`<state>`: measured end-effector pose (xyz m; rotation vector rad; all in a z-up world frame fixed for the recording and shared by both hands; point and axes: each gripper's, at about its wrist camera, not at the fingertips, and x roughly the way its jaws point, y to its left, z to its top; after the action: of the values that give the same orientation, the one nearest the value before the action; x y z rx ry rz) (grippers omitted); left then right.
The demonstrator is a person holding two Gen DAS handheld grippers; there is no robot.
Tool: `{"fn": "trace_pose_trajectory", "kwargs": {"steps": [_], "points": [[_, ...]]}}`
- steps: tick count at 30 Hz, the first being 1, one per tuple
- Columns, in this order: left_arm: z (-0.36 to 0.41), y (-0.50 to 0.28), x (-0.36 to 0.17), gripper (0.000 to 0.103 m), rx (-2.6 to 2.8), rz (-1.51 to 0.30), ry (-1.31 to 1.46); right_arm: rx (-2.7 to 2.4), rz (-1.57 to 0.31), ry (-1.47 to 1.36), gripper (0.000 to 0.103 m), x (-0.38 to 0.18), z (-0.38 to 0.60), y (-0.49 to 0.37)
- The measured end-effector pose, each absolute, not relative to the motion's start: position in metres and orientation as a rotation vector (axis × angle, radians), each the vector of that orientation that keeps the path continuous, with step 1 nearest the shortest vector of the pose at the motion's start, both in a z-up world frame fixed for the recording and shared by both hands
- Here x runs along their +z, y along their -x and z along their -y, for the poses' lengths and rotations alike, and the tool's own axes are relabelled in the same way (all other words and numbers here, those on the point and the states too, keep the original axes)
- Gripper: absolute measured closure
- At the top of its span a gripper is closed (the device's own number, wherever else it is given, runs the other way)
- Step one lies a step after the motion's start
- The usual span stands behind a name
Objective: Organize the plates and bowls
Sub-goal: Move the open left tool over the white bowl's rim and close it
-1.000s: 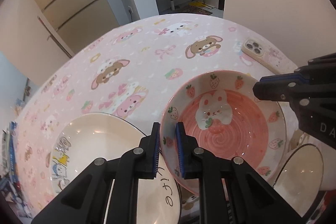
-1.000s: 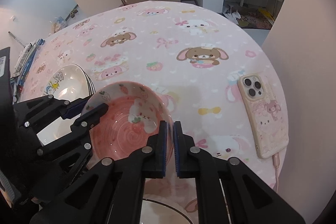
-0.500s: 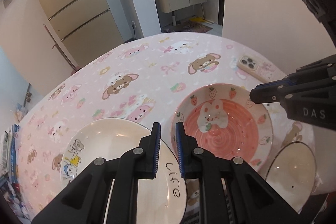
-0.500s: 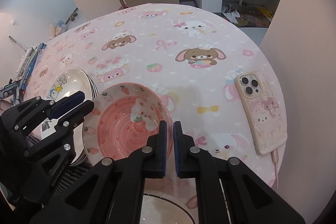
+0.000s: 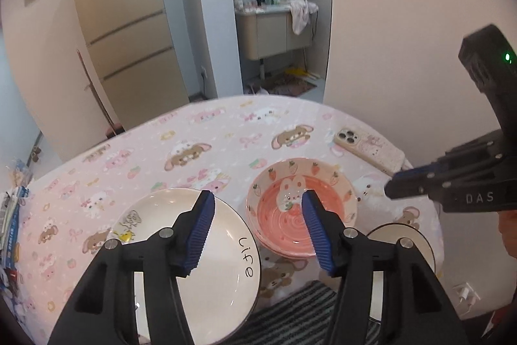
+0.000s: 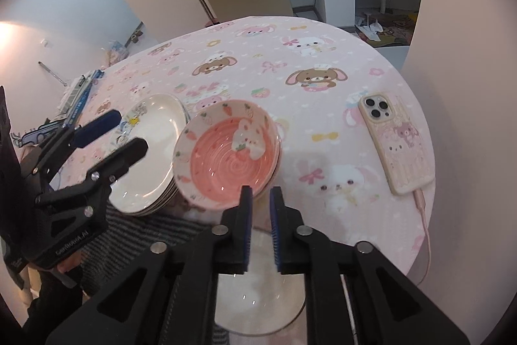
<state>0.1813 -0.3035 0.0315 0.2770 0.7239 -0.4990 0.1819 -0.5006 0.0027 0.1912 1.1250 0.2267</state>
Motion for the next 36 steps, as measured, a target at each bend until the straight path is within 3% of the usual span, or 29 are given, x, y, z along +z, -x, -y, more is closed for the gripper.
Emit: {"fn": "trace_pose_trajectory", "kwargs": {"steps": [2, 4, 5, 12, 16, 33, 36], "points": [[0.304, -0.171, 0.035, 0.036, -0.526, -0.725, -0.275, 0.229, -1.117, -0.198, 0.085, 0.004, 0.504, -0.171], [0.304, -0.161, 0.038, 0.019, -0.556, -0.726, -0.263, 0.229, -1.108, -0.193, 0.082, 0.005, 0.506, -0.158], [0.304, -0.156, 0.039, 0.017, -0.576, -0.718, -0.258, 0.229, -1.105, -0.188, 0.082, 0.005, 0.508, -0.154], [0.318, -0.126, 0.026, 0.017, -0.652, -0.702, -0.302, 0.207, -1.109, -0.186, 0.082, -0.001, 0.515, -0.125], [0.330, -0.127, 0.007, 0.017, -0.696, -0.789, -0.287, 0.204, -1.110, -0.190, 0.077, -0.005, 0.517, -0.113], [0.336, -0.145, -0.062, 0.018, -0.695, -1.081, -0.229, 0.161, -1.207, -0.190, 0.077, -0.066, 0.522, -0.108], [0.339, -0.146, -0.070, 0.038, -0.682, -1.102, -0.244, 0.171, -1.218, -0.187, 0.079, -0.072, 0.519, -0.109]]}}
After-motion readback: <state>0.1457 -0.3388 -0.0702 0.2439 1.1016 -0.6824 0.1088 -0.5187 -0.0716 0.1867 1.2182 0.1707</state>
